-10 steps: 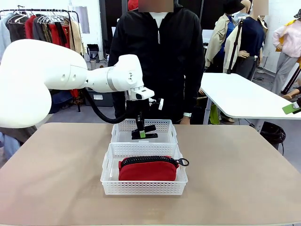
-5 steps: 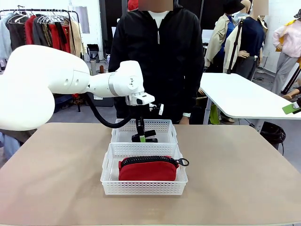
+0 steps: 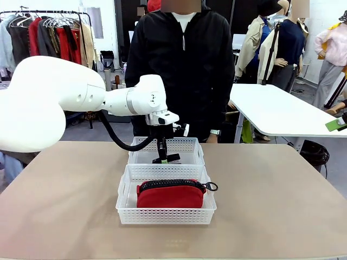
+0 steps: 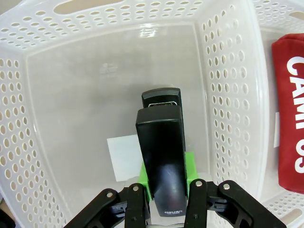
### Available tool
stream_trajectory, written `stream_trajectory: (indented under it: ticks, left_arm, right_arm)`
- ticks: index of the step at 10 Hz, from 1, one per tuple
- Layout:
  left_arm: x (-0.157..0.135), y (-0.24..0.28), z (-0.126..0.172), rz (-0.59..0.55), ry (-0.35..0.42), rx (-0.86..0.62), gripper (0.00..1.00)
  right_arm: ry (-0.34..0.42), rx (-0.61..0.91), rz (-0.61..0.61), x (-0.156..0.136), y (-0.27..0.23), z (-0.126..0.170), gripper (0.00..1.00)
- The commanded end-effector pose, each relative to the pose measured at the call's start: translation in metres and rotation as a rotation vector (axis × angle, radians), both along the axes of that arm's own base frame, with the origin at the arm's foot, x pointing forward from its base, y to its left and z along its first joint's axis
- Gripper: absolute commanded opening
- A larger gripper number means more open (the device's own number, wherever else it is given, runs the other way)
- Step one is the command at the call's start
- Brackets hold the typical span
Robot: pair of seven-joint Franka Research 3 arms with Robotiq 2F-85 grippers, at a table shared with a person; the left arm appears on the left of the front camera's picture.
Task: Distribute items into two baskets.
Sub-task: Place the picked Stapler into the Organizing basket as instructed by the person.
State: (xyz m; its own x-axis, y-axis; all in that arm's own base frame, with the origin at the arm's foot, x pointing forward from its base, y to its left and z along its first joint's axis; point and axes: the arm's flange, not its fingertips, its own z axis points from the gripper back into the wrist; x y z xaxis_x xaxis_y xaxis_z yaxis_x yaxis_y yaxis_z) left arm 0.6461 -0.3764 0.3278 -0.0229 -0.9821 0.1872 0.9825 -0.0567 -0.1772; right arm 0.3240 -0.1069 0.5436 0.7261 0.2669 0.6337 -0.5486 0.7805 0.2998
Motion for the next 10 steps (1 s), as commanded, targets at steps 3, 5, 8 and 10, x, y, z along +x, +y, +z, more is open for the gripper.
stream_trajectory:
  ticks: [3,5,8,10]
  left_arm:
    - [0.003,0.003,0.012,0.009,-0.008,-0.006,0.22]
    - [0.003,0.009,0.021,0.021,-0.015,-0.010,0.62]
    - [0.005,0.031,0.050,0.054,-0.005,-0.027,1.00]
    - [-0.002,0.054,0.071,0.090,-0.041,-0.028,1.00]
  right_arm:
    - [0.000,0.003,-0.006,0.000,0.000,0.001,1.00]
    - [0.000,0.003,-0.006,0.000,0.000,0.001,1.00]
    - [0.000,0.003,-0.006,0.000,0.000,0.001,1.00]
    - [0.000,0.003,-0.006,0.000,0.000,0.001,1.00]
